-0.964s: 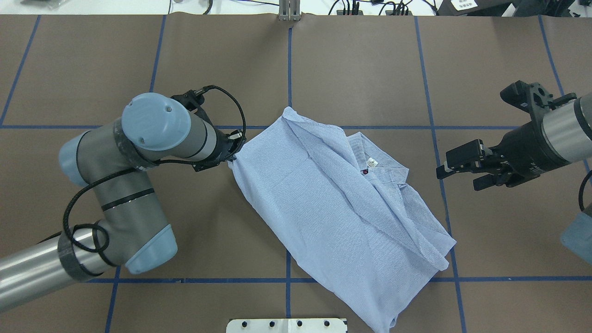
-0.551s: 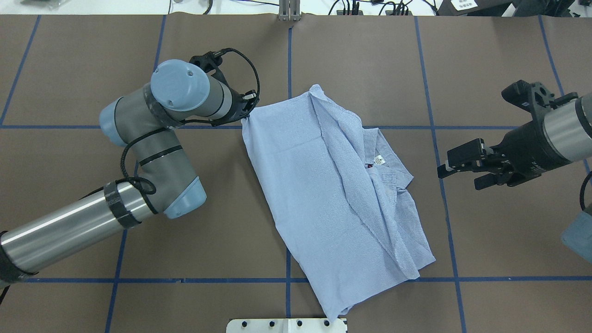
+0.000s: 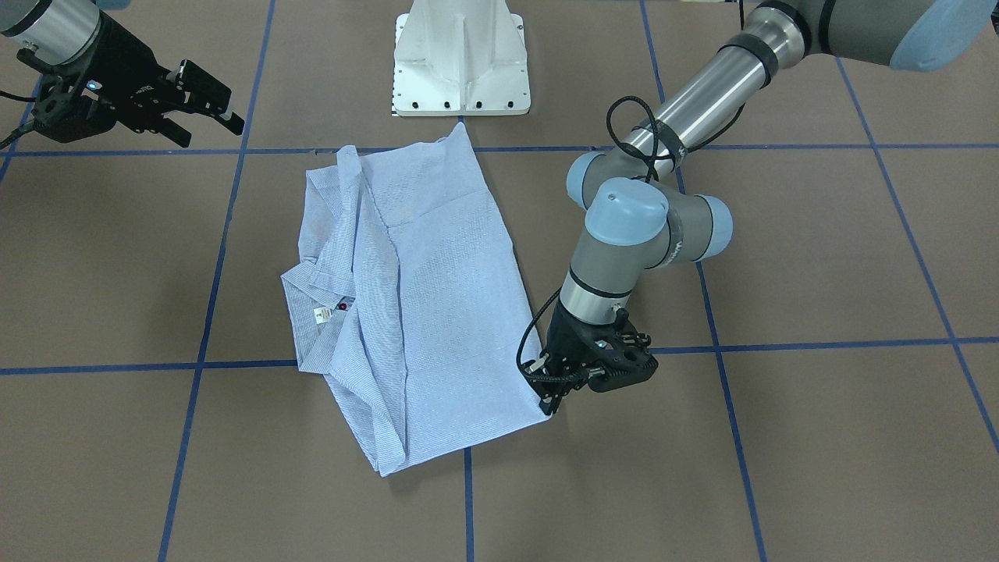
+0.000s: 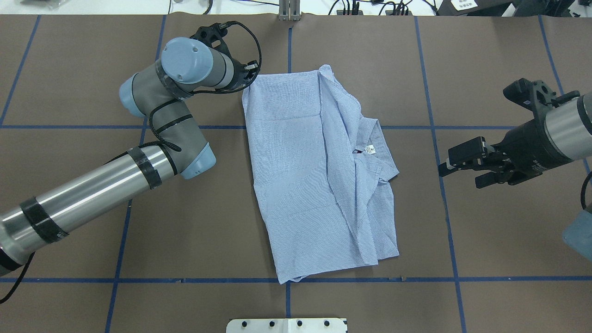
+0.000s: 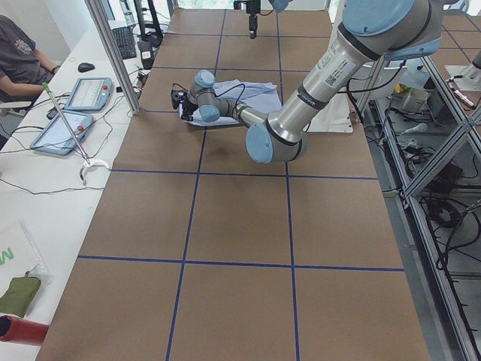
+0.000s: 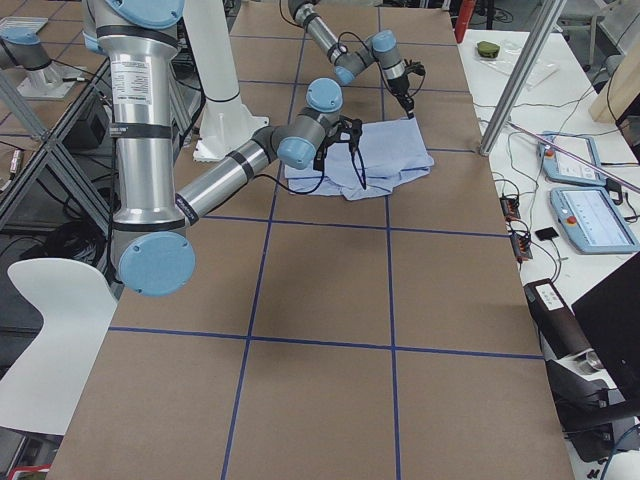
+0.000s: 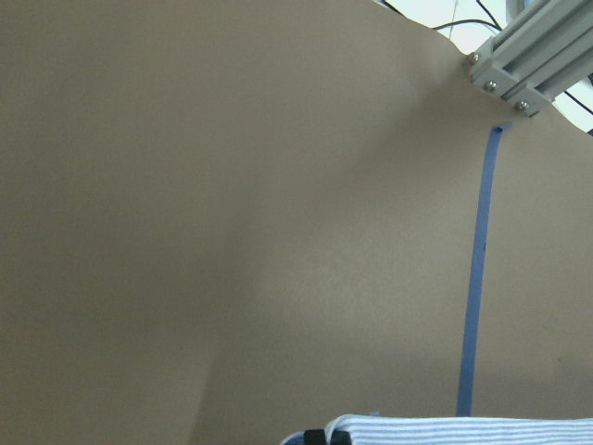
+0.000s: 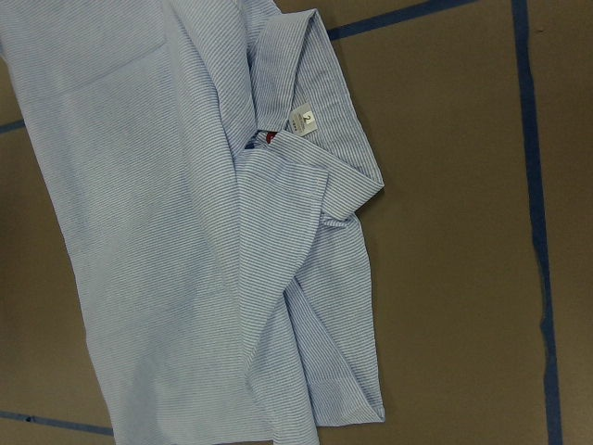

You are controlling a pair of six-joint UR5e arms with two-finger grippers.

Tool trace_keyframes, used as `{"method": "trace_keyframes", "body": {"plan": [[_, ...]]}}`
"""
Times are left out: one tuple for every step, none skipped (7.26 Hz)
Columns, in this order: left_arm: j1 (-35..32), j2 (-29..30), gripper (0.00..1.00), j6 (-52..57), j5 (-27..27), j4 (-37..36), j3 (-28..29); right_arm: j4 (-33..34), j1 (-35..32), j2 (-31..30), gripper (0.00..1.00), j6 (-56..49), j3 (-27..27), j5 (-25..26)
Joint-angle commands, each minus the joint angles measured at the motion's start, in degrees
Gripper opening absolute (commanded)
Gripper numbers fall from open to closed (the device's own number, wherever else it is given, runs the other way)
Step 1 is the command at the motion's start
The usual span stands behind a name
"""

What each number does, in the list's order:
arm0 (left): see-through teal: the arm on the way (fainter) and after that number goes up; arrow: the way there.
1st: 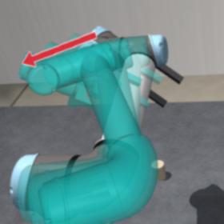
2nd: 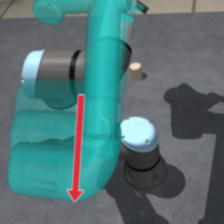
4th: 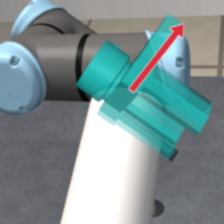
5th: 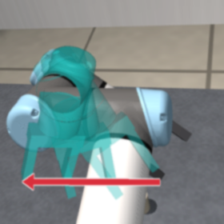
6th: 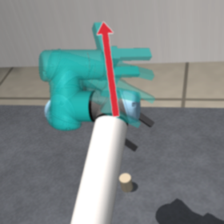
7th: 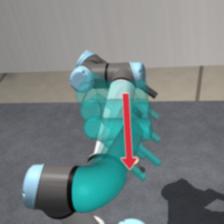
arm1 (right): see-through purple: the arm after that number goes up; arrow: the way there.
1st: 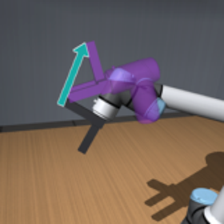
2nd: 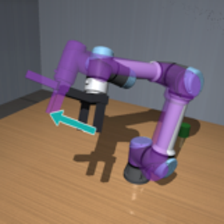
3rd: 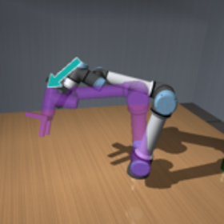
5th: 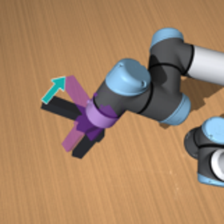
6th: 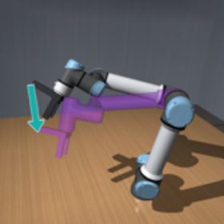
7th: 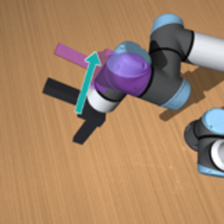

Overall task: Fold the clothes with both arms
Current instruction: 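Pull the shirt corner with the left gripper away from the robot, then release the shirt and hold the left gripper above its far edge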

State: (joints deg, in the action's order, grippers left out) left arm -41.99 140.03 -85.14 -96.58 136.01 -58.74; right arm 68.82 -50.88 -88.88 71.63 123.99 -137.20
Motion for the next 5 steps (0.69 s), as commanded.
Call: {"method": "trace_keyframes", "body": {"plan": [[0.0,4.0,0.00,0.9,2.0,7.9,7.3,0.0,-0.1,0.1,1.00,0.0,-0.1,0.0],[0.1,6.5,0.00,0.9,2.1,8.2,9.7,0.0,-0.2,0.1,1.00,0.0,-0.1,0.1],[0.1,6.8,0.00,0.9,2.1,8.5,10.5,0.0,-0.3,0.1,1.00,0.0,-0.2,0.3],[0.1,6.8,0.00,0.9,2.1,9.4,10.7,0.0,-0.4,0.1,1.00,-0.1,-0.2,0.3],[0.1,6.8,0.46,0.9,2.0,10.6,10.7,0.0,-0.6,0.3,1.00,-0.3,-0.2,1.1]]}}
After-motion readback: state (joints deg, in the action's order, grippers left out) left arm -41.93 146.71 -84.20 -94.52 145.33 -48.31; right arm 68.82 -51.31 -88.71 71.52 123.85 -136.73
